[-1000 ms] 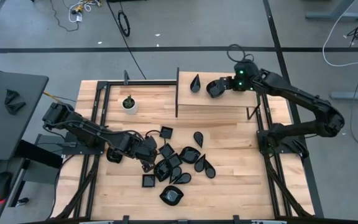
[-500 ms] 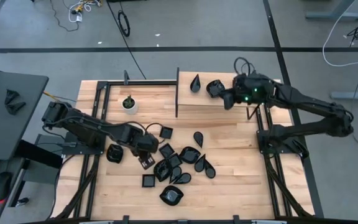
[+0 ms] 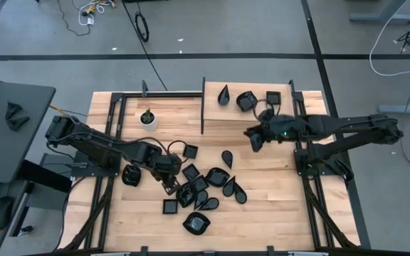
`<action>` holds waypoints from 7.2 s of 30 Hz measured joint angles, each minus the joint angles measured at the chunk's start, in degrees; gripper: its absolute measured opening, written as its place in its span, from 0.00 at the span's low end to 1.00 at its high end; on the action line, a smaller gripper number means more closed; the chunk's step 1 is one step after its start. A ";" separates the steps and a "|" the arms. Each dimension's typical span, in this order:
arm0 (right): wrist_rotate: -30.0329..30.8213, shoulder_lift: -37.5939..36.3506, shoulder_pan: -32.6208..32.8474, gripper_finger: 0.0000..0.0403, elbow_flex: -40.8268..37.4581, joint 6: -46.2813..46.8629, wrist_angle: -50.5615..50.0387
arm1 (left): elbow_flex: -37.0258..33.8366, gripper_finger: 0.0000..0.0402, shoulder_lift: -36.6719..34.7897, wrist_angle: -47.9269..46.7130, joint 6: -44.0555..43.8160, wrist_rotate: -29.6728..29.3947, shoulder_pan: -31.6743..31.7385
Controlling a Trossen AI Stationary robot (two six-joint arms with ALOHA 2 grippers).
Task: Pick & Place Mini shaped plates
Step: Stack the drop-shaped plate on top of the drop-shaped plate on the shelf
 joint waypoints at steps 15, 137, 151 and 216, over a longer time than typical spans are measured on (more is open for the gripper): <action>-7.28 9.04 17.52 0.21 -9.16 19.95 17.04 | 0.00 0.34 0.00 3.44 -4.96 1.81 -2.73; 8.08 14.47 32.31 0.00 -10.75 54.34 -0.55 | 0.79 0.34 8.04 37.76 2.03 -22.39 0.85; 8.14 12.88 36.25 0.00 -10.75 41.71 -11.50 | 26.95 0.34 32.16 19.55 -1.43 -22.01 9.91; 10.05 8.43 37.34 0.00 -10.75 33.74 -23.92 | 32.46 0.02 31.19 9.95 -0.84 -4.51 11.61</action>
